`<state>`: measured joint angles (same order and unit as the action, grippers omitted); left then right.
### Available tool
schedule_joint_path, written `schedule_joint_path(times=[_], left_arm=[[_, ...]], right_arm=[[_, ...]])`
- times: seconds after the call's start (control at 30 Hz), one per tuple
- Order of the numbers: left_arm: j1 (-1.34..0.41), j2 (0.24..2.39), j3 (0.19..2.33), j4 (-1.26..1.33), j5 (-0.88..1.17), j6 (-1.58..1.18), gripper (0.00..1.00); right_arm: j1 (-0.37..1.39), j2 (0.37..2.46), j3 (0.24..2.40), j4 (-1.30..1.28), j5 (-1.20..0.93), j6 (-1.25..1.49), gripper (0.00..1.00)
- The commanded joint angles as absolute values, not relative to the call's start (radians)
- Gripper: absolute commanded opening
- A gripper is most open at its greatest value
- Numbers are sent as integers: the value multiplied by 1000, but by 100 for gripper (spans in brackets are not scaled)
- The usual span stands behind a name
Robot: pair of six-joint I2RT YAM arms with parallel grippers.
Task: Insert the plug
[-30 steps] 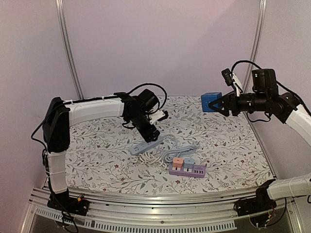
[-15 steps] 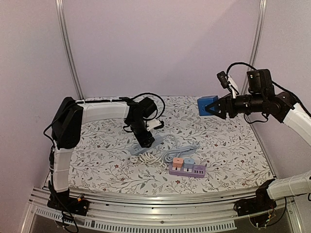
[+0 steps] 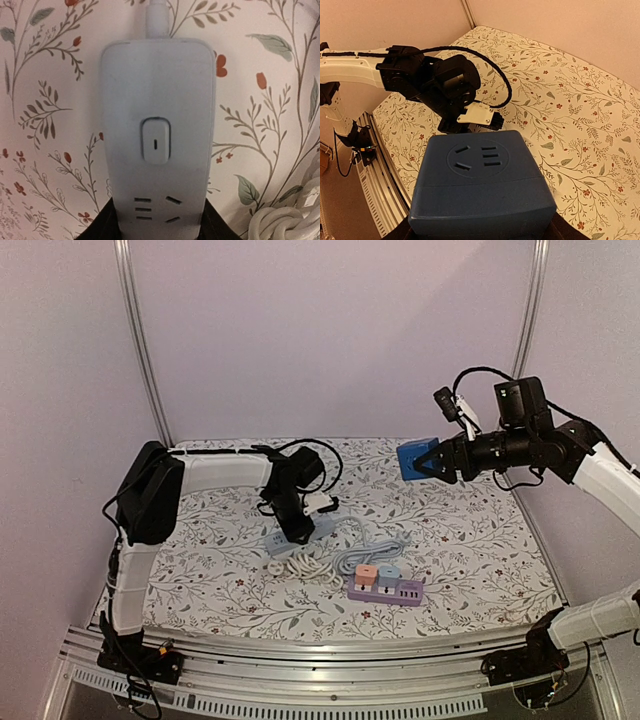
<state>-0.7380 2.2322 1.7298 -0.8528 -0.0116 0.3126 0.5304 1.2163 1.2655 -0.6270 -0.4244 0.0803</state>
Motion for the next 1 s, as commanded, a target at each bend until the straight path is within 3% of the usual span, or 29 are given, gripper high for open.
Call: schedule_joint_path(times=[0.0, 0.23, 0.37, 0.7, 0.97], left_arm=[[-726, 2258, 1756, -859, -8, 348, 39], [-727, 2257, 1766, -848, 44, 397, 22], [-741, 2253, 1775, -839, 55, 433, 18], [-804, 2263, 1795, -787, 77, 530, 19], [-828, 2288, 1833, -777, 60, 538, 27]], right_arm=[[539, 1230, 1303, -621, -431, 62, 0], [541, 1240, 1304, -643, -409, 30, 0], [541, 1245, 1299, -634, -393, 21, 0], [540, 1255, 1258, -629, -333, 11, 0], [539, 1269, 1247, -621, -303, -55, 0]])
